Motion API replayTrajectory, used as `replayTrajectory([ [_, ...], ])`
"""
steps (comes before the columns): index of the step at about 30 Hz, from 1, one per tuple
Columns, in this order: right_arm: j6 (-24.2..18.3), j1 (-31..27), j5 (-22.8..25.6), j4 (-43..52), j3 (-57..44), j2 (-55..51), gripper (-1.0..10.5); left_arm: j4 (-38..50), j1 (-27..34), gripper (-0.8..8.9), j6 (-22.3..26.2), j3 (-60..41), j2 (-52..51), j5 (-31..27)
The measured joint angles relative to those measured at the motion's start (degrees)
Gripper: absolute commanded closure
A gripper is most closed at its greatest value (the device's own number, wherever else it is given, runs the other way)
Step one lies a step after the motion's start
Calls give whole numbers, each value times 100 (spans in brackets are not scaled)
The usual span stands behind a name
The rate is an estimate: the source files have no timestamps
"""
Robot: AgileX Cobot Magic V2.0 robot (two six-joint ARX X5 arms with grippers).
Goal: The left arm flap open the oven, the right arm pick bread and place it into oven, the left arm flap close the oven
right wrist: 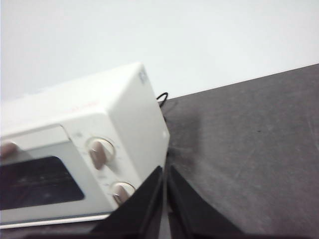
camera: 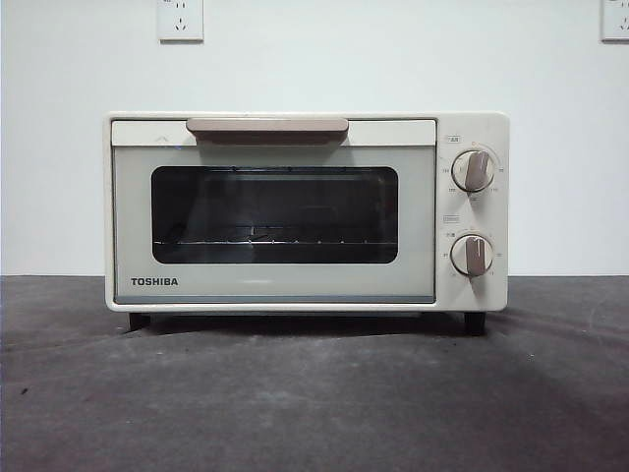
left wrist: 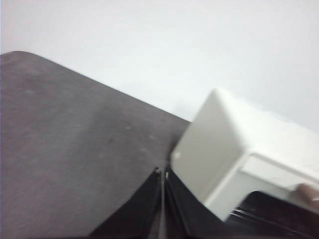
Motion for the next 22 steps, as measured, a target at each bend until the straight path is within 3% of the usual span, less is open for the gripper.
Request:
replayTrajectory([
  [12, -87, 0, -1735, -1305, 2079, 1550, 937, -1652, -372, 796, 256, 2535, 1659, 1449],
  [18, -616, 0, -2761, -2120, 3056, 2398, 937, -2009, -684, 796, 538, 3056, 2269, 2374],
  [22, -1099, 90, -2983, -2614, 3528, 2809, 937, -2308, -925, 796, 802, 3167, 2500, 2881],
])
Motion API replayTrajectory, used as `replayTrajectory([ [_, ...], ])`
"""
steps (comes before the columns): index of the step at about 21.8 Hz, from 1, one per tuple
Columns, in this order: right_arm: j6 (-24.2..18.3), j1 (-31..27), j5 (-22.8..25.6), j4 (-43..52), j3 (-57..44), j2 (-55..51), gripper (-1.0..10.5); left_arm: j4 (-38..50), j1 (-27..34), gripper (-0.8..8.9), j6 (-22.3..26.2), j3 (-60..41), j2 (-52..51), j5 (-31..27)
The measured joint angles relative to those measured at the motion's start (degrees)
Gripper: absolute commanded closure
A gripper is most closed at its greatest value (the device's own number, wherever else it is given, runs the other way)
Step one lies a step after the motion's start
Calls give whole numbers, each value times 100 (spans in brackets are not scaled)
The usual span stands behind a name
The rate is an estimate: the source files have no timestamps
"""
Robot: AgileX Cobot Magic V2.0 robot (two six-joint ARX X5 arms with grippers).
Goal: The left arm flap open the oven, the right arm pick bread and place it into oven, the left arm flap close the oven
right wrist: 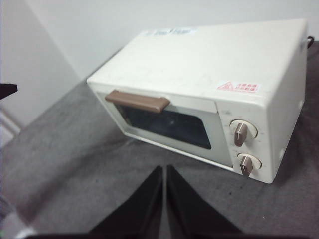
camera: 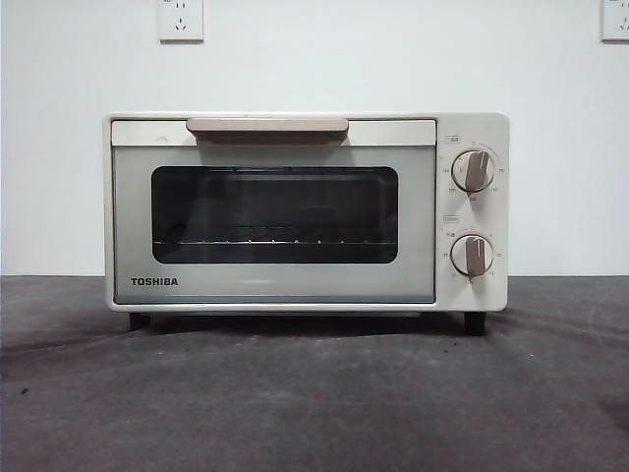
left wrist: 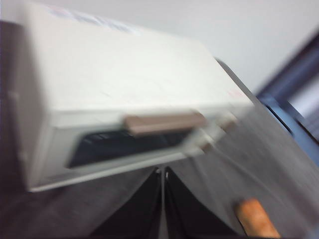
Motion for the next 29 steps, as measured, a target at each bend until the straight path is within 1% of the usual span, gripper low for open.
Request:
replayTrajectory([
  [3, -299, 214, -190, -227, 184, 162, 937, -85, -258, 796, 304, 20, -44, 341],
  [5, -450, 367, -284, -319, 214, 184, 937, -142, -367, 795, 503, 35, -94, 472],
  [8, -568, 533, -299, -341, 216, 179, 937, -264, -420, 794, 734, 42, -142, 516],
  [12, -599, 549, -286, -376, 216, 166, 935, -304, -439, 782, 841, 42, -162, 518],
  [14, -597, 549, -243, -431, 216, 166, 893, -302, -439, 777, 863, 42, -162, 518],
  [15, -597, 549, -234, -448, 216, 168, 830, -302, -439, 757, 874, 42, -155, 518],
  [17, -588, 549, -232, -446, 216, 168, 724, -302, -439, 666, 881, 42, -151, 518],
  [18, -570, 549, -232, -446, 216, 168, 642, -297, -439, 581, 881, 42, -149, 518],
  [21, -531, 549, -227, -444, 216, 168, 493, -238, -439, 349, 883, 42, -129, 518],
  [22, -501, 549, -225, -446, 216, 168, 465, -232, -439, 298, 883, 42, -127, 518],
  [24, -415, 549, -223, -446, 216, 168, 430, -232, -439, 240, 885, 42, -127, 518],
  [29, -181, 549, -221, -448, 216, 168, 424, -232, -439, 244, 885, 42, -125, 518],
])
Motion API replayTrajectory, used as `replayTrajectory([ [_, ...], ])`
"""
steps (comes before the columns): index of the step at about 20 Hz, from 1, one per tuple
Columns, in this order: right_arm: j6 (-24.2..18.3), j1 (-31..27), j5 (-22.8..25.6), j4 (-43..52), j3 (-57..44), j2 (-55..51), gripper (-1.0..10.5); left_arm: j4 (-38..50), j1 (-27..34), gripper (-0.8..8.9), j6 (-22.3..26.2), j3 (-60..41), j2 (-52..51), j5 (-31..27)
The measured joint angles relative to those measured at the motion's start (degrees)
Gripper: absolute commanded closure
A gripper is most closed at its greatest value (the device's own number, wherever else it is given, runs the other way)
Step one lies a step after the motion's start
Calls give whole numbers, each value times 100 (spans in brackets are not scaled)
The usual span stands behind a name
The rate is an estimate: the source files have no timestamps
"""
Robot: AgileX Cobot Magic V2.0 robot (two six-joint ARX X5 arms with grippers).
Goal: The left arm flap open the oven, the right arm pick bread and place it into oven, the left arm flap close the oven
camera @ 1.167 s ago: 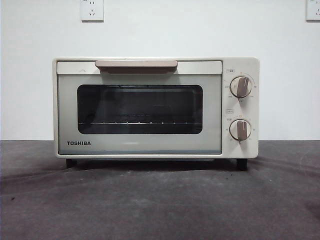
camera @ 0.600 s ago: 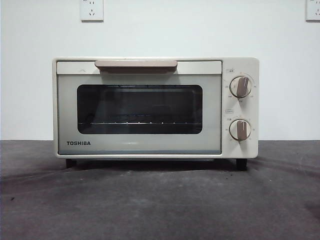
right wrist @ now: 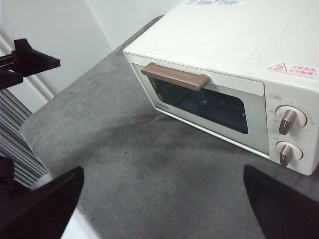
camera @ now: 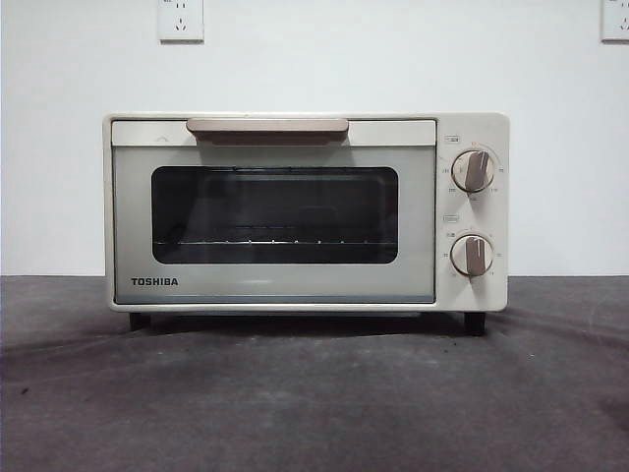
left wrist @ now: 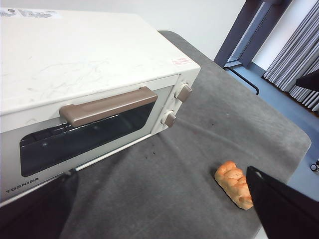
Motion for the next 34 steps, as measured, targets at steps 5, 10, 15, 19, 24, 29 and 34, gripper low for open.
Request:
replayTrajectory([
  [5, 227, 0, 48, -214, 2, 7, 423, 2, 0, 251, 0, 0, 0, 0],
  [10, 278, 0, 848, -1161, 4, 162, 423, -4, 0, 251, 0, 0, 2, 0],
  [15, 402, 0, 1384, -1709, -275, 463, 423, -4, 0, 251, 0, 0, 0, 0],
  [19, 656, 0, 1598, -1733, -859, 691, 424, -4, 0, 251, 0, 0, 2, 0],
  [24, 1298, 0, 1921, -1497, -1683, 1113, 424, -4, 0, 251, -2, 0, 2, 0],
  [29, 1867, 229, 2085, -1086, -1735, 1751, 424, -4, 0, 251, 0, 0, 2, 0],
  [34, 1910, 660, 2835, -708, -1735, 2439, 424, -4, 0, 251, -2, 0, 2, 0],
])
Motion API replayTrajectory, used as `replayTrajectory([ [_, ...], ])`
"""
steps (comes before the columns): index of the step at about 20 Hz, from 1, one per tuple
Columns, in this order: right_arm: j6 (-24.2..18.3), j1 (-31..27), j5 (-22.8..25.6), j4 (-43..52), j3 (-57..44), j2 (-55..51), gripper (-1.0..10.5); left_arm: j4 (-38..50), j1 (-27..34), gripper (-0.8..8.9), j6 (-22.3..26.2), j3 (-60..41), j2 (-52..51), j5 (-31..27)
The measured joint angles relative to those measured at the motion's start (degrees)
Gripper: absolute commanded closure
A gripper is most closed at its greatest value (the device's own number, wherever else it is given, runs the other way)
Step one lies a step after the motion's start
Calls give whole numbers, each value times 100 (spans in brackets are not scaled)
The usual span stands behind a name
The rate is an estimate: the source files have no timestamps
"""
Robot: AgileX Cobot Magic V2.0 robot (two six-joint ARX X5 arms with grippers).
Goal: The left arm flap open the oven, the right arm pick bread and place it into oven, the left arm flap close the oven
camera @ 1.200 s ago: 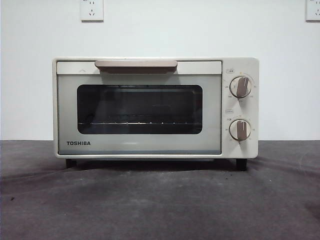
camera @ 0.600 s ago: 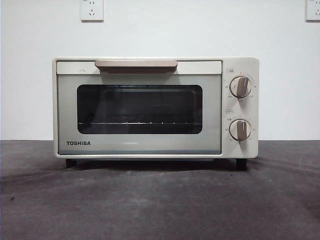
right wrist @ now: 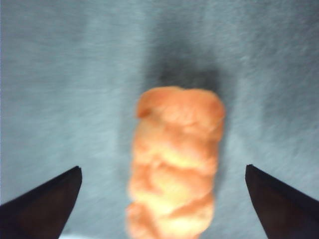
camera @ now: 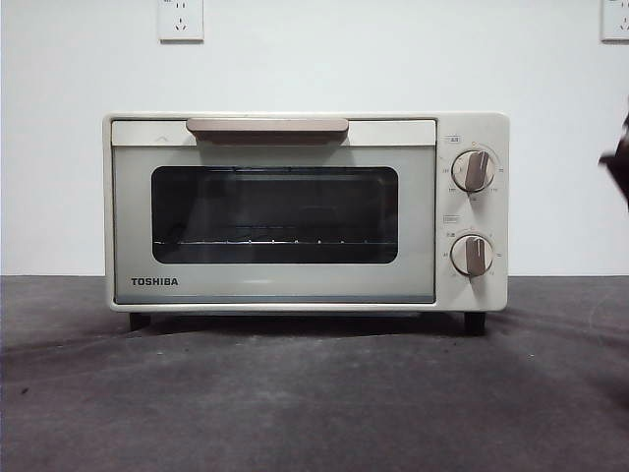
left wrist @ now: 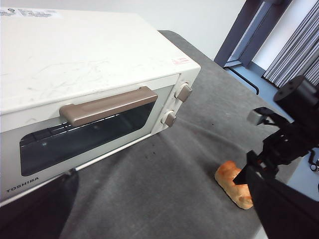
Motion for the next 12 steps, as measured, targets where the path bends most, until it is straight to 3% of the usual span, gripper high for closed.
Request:
replayTrajectory([
  [4, -9, 125, 299, 321, 0, 531, 429, 0, 0, 251, 2, 0, 0, 0],
  [12, -247, 125, 289, 627, 0, 1095, 634, -2, 0, 252, 2, 0, 0, -2],
])
